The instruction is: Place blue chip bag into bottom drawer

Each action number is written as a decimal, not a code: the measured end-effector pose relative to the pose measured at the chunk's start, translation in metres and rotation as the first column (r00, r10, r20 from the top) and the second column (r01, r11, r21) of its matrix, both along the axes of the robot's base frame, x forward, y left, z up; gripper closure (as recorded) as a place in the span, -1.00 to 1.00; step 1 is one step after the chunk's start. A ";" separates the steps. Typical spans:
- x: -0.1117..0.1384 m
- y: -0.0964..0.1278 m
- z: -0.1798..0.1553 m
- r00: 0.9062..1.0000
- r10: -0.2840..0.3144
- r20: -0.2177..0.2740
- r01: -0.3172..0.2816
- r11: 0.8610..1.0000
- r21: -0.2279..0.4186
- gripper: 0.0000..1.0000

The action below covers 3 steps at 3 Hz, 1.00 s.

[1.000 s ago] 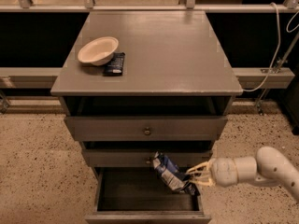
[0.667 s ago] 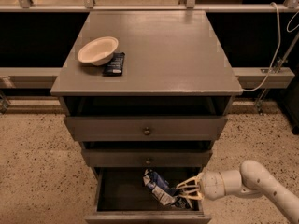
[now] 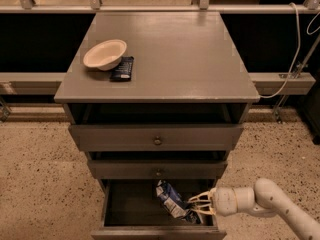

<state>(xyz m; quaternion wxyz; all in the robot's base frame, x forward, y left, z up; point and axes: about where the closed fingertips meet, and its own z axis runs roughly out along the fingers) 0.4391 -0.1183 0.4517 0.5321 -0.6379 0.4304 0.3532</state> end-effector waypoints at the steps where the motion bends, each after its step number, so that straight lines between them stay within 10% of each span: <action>1: 0.023 0.005 -0.109 0.998 -0.038 -0.059 0.037 0.999 -0.012 1.00; 2: 0.038 0.006 -0.176 0.980 -0.152 -0.126 0.146 0.988 -0.057 0.93; 3: 0.048 0.008 -0.193 0.939 -0.290 -0.184 0.285 0.957 -0.057 0.34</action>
Offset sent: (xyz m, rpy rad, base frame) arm 0.0450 0.0004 -0.2392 -0.1026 0.1726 -0.2129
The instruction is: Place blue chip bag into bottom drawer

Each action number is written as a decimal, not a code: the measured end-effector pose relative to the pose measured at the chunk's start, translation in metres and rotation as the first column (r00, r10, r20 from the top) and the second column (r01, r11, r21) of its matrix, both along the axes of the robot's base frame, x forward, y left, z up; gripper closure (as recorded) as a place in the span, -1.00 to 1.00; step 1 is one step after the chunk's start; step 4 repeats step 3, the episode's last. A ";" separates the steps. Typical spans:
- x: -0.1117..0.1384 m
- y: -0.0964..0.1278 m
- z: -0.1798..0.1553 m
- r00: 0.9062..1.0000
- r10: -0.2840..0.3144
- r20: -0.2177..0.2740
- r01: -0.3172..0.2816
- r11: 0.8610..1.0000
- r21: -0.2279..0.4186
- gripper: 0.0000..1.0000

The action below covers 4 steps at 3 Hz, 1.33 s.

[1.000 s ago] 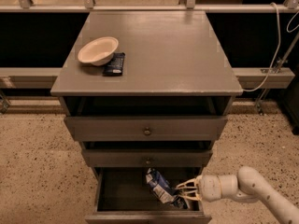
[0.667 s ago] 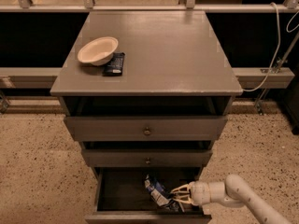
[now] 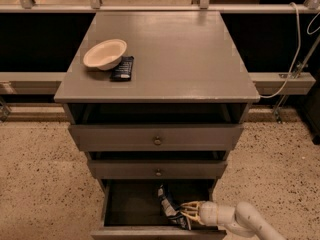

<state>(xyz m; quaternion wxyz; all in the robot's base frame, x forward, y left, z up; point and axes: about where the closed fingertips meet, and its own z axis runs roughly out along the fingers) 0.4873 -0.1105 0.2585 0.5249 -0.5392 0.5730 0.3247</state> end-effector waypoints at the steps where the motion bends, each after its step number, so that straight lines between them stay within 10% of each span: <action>1: 0.005 0.005 -0.001 0.996 -0.082 -0.043 0.086 0.991 0.102 -0.28; 3: 0.004 0.009 -0.001 0.997 -0.068 -0.039 0.071 0.993 0.095 -1.00; 4: 0.004 0.009 -0.001 0.997 -0.068 -0.039 0.071 0.993 0.095 -1.00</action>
Offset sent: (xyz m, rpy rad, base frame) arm 0.0043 0.0029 -0.0003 0.0757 0.0277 -0.0655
